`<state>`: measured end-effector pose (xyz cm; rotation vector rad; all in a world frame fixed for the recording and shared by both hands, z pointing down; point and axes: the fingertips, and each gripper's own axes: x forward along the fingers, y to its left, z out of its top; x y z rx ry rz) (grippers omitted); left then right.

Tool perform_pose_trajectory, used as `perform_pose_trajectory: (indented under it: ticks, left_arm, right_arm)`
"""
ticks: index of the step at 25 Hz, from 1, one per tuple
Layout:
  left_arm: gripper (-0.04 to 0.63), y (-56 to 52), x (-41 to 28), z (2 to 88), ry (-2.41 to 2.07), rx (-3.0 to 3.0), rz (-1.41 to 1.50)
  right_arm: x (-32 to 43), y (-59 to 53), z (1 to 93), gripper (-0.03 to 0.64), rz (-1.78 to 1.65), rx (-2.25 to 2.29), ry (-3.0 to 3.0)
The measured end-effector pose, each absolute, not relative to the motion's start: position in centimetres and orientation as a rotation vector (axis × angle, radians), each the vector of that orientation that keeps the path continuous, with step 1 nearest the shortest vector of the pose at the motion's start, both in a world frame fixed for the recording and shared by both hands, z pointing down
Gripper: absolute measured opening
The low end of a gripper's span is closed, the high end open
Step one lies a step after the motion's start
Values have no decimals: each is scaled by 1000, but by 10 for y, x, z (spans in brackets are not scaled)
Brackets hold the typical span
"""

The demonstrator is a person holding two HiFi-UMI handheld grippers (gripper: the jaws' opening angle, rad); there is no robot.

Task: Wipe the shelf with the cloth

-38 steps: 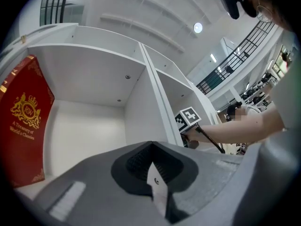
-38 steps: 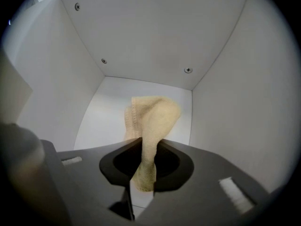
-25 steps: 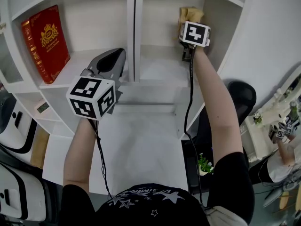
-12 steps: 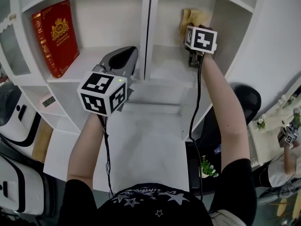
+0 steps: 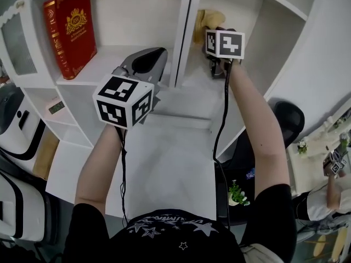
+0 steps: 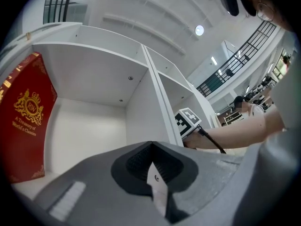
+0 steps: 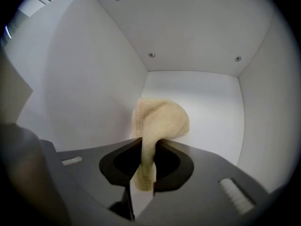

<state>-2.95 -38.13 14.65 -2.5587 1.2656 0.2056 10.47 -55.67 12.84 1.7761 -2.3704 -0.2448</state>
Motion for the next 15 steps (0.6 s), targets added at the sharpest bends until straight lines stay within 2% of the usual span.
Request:
perform_pose_trajectory:
  ticks: [5, 15]
  left_arm:
    - [3, -382, -31, 149, 1272, -2559, 204]
    - [2, -387, -32, 154, 1282, -2564, 189]
  right_arm:
    - [80, -569, 140, 83, -228, 1671, -2390]
    - [79, -586, 158, 84, -100, 1599, -2385]
